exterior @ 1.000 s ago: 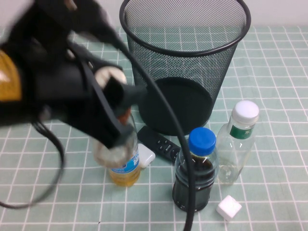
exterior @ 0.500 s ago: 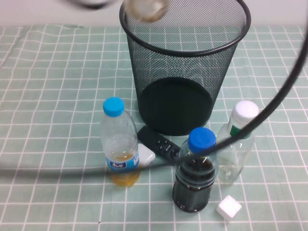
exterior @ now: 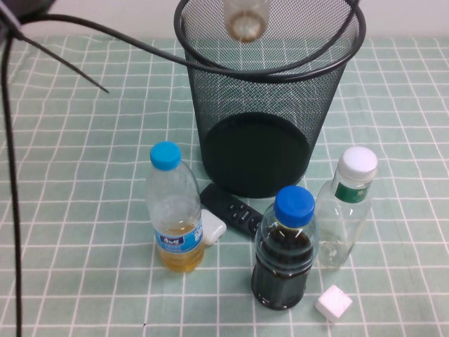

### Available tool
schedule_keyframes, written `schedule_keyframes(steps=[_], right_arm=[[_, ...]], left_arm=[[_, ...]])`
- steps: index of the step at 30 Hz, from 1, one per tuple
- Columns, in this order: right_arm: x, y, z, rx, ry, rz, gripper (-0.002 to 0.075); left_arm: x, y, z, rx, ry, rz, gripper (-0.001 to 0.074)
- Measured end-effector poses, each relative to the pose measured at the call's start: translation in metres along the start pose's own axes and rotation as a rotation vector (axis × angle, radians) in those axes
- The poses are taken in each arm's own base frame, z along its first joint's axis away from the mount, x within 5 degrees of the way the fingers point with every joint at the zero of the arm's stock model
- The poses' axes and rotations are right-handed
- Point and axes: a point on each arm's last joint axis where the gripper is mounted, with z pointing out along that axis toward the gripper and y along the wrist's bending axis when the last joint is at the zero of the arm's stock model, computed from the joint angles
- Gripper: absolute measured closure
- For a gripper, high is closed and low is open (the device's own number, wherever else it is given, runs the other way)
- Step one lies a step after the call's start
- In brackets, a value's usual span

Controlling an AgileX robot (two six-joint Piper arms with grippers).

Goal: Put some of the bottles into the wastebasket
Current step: Place the bottle in the trash can, then pick up a bottle from the table with right arm

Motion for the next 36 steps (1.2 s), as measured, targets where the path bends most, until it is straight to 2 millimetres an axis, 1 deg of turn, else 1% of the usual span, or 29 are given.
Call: schedule_keyframes(steps=[3, 7, 9, 12, 14, 15, 17, 19, 20, 21, 23, 25, 26, 29, 31, 34, 36], right_arm=[[-0.003, 0.002, 0.0, -0.02, -0.037, 0.077, 0.0733], [-0.013, 0.003, -0.001, -0.046, -0.144, 0.237, 0.0733], [-0.018, 0.002, -0.002, -0.057, -0.188, 0.324, 0.0733], [-0.023, 0.0, -0.003, -0.055, -0.252, 0.398, 0.0733], [-0.025, 0.0, -0.003, -0.064, -0.272, 0.478, 0.0731], [-0.025, 0.0, -0.003, -0.074, -0.27, 0.523, 0.0728], [-0.03, 0.003, -0.006, -0.115, -0.248, 0.585, 0.0727], [-0.042, 0.007, -0.01, -0.158, -0.211, 0.599, 0.0727], [-0.05, 0.009, -0.013, -0.18, -0.184, 0.595, 0.0727], [-0.057, 0.011, -0.014, -0.197, -0.152, 0.59, 0.0727], [-0.075, 0.016, -0.017, -0.238, -0.071, 0.559, 0.0727], [-0.093, 0.019, -0.02, -0.266, 0.007, 0.506, 0.0727], [-0.101, 0.02, -0.02, -0.275, 0.058, 0.473, 0.0727], [-0.12, 0.022, -0.019, -0.281, 0.208, 0.383, 0.0727], [-0.131, 0.02, -0.014, -0.269, 0.29, 0.334, 0.0727], [-0.149, 0.017, -0.006, -0.252, 0.378, 0.271, 0.0732], [-0.161, 0.017, -0.001, -0.258, 0.418, 0.241, 0.0727]], left_arm=[[0.024, 0.014, 0.028, 0.046, 0.024, -0.034, 0.0447], [0.054, 0.022, 0.057, 0.078, 0.075, -0.076, 0.0447], [0.066, 0.023, 0.069, 0.094, 0.107, -0.088, 0.0447], [0.081, 0.021, 0.079, 0.13, 0.166, -0.074, 0.0447], [0.091, 0.019, 0.085, 0.157, 0.208, -0.074, 0.0447], [0.096, 0.018, 0.088, 0.166, 0.227, -0.077, 0.0437], [0.103, 0.017, 0.093, 0.178, 0.252, -0.086, 0.0371], [0.107, 0.017, 0.095, 0.181, 0.266, -0.108, 0.0286], [0.107, 0.017, 0.095, 0.182, 0.27, -0.12, 0.0263], [0.105, 0.017, 0.094, 0.184, 0.27, -0.127, 0.0246], [0.097, 0.017, 0.089, 0.188, 0.261, -0.136, 0.0234], [0.082, 0.016, 0.078, 0.193, 0.24, -0.136, 0.0249], [0.074, 0.016, 0.073, 0.193, 0.228, -0.129, 0.027], [0.044, 0.015, 0.044, 0.184, 0.173, -0.098, 0.0377], [0.025, 0.013, 0.019, 0.178, 0.154, -0.065, 0.0489], [0.005, 0.008, -0.017, 0.183, 0.161, -0.017, 0.065], [-0.004, 0.004, -0.04, 0.198, 0.188, 0.01, 0.0701]])
